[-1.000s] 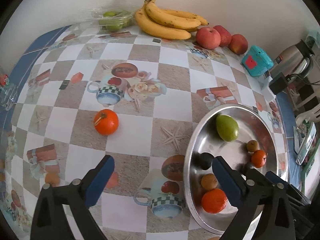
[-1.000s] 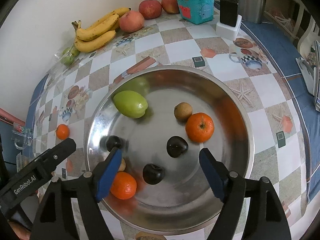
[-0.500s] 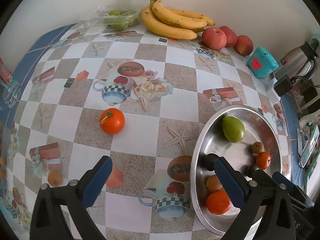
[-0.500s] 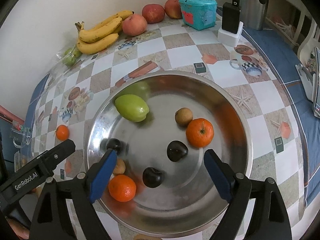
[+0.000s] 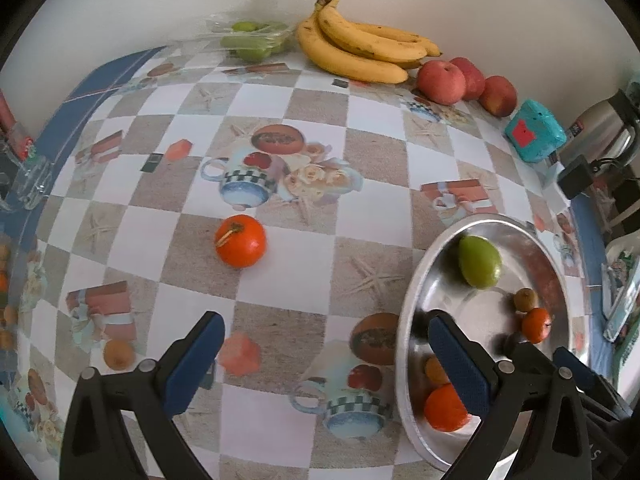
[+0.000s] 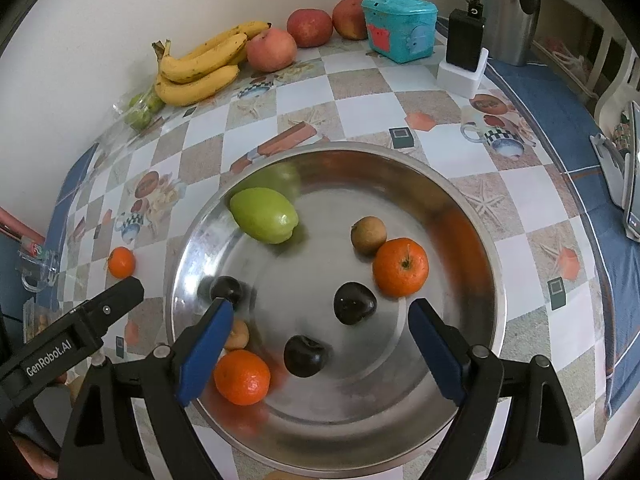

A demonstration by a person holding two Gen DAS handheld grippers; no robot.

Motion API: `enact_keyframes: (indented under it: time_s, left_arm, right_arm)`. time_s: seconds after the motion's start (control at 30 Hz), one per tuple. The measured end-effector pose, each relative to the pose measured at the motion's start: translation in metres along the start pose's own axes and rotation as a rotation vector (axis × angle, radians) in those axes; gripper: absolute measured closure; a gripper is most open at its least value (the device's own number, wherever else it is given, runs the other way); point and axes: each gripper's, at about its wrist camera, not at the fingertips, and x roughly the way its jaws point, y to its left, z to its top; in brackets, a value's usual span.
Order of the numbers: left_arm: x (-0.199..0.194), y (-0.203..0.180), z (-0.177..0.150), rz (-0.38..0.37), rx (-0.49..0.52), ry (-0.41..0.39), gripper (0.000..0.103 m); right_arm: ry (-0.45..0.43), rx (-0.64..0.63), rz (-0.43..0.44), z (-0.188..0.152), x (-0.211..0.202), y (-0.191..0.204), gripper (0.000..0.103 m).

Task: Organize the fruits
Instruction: 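Withdraw both tools from the bowl toward the remaining fruit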

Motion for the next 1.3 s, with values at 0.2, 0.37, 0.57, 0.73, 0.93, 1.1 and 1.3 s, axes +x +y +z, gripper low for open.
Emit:
enact_keyframes:
  time_s: [0.2,0.37,0.57,0.73,0.93,1.1,1.3]
  left_arm:
    - [-0.005,0.017,-0.001,0.049,-0.024,-0.033,0.000]
    - [-0.013,0.044,0.000,0.084,-0.080,-0.061,0.000]
    - [-0.025,0.081,-0.004,0.114,-0.148,-0.099,0.000]
    - [-0.034,0.121,-0.009,0.125,-0.259,-0.141,0.000]
    - [-0.034,0.164,-0.019,0.166,-0.380,-0.146,0.000]
    - [-0.022,0.199,-0.031,0.148,-0.486,-0.099,0.000]
    - [-0.007,0.214,-0.042,0.136,-0.528,-0.025,0.001]
  right_arm:
    - [0.008,-0.024,0.009,-0.002,0.002,0.006,0.013]
    - [0.009,-0.057,0.039,-0.004,0.003,0.017,0.013]
    - [0.002,-0.089,0.079,-0.005,0.000,0.034,0.013]
    - [-0.007,-0.139,0.130,-0.007,-0.003,0.055,0.013]
    - [-0.014,-0.200,0.214,-0.012,-0.005,0.088,0.013]
    - [0.009,-0.261,0.272,-0.018,0.000,0.117,0.013]
    - [0.015,-0.336,0.293,-0.022,0.005,0.145,0.014]
